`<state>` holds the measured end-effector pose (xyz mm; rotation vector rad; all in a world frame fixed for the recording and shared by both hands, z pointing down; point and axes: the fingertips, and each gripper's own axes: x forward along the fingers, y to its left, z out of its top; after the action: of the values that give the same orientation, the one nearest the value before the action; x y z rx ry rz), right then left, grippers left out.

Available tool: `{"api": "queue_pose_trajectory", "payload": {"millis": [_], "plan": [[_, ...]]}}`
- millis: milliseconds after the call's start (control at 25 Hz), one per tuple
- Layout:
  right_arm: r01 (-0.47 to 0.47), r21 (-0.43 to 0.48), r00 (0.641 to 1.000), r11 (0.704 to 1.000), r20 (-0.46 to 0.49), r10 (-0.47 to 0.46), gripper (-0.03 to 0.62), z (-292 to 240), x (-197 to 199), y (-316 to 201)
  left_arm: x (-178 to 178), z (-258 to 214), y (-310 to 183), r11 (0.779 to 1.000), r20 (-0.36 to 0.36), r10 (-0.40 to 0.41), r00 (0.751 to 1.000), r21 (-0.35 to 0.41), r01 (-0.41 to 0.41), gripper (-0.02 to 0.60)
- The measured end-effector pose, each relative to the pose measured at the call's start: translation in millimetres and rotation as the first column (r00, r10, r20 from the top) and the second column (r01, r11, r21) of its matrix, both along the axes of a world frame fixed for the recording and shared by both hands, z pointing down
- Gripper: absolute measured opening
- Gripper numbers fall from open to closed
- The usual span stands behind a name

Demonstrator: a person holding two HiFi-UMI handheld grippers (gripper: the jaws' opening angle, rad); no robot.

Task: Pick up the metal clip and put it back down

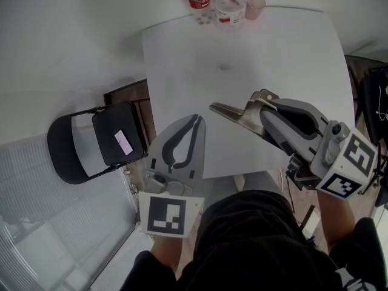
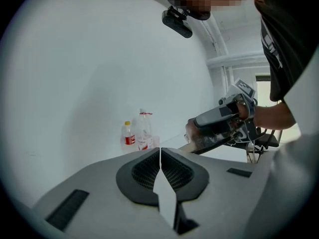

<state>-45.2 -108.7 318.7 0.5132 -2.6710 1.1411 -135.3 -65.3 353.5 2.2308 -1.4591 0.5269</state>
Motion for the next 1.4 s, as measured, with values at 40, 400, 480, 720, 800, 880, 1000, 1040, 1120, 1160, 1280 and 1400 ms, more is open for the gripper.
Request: {"api": "queue_pose_trajectory", "payload": {"millis": [40,400,480,720,800,880,1000,1040,1120,1160,1280,1400], "plan": [[0.000,-0.012,1.000,1.000,-0.005,0.000,0.041,9,3,1,2,8,1,1.000,0.003,0.000,1.000,-0.013,0.000,0.023],[0.018,-0.119,1.000,0.993,-0.017,-0.021,0.041,96,28,27,22,79,20,0.994,0.022,-0.020,1.000,-0.105,0.022,0.023],[0.024,-0.142,0.999,0.990,-0.028,-0.029,0.041,104,27,29,21,84,21,0.992,0.010,-0.027,1.000,-0.122,0.028,0.023],[0.032,-0.197,0.997,0.980,-0.061,-0.044,0.041,138,32,42,26,114,33,0.984,-0.007,-0.019,1.000,-0.178,0.017,0.023],[0.038,-0.207,0.996,0.978,-0.067,-0.053,0.041,152,33,46,27,126,36,0.981,-0.012,-0.023,1.000,-0.191,0.020,0.023],[0.041,-0.224,0.996,0.974,-0.072,-0.059,0.041,167,34,50,30,138,40,0.978,-0.018,-0.025,1.000,-0.205,0.020,0.023],[0.040,-0.255,0.995,0.966,-0.080,-0.062,0.041,181,38,54,35,150,42,0.976,-0.032,-0.023,0.999,-0.217,0.015,0.023],[0.040,-0.263,0.994,0.964,-0.085,-0.064,0.041,182,38,54,37,152,41,0.976,-0.041,-0.023,0.999,-0.218,0.014,0.023],[0.042,-0.275,0.993,0.961,-0.096,-0.071,0.041,183,38,53,39,152,39,0.974,-0.058,-0.028,0.998,-0.225,0.014,0.023],[0.043,-0.280,0.992,0.959,-0.098,-0.073,0.041,186,38,54,39,154,39,0.973,-0.063,-0.031,0.998,-0.232,0.015,0.023],[0.045,-0.303,0.993,0.952,-0.088,-0.075,0.041,206,38,62,42,170,46,0.968,-0.058,-0.030,0.998,-0.252,0.015,0.023],[0.047,-0.328,0.994,0.943,-0.083,-0.078,0.041,223,39,68,44,185,51,0.963,-0.055,-0.029,0.998,-0.270,0.013,0.023]]}}
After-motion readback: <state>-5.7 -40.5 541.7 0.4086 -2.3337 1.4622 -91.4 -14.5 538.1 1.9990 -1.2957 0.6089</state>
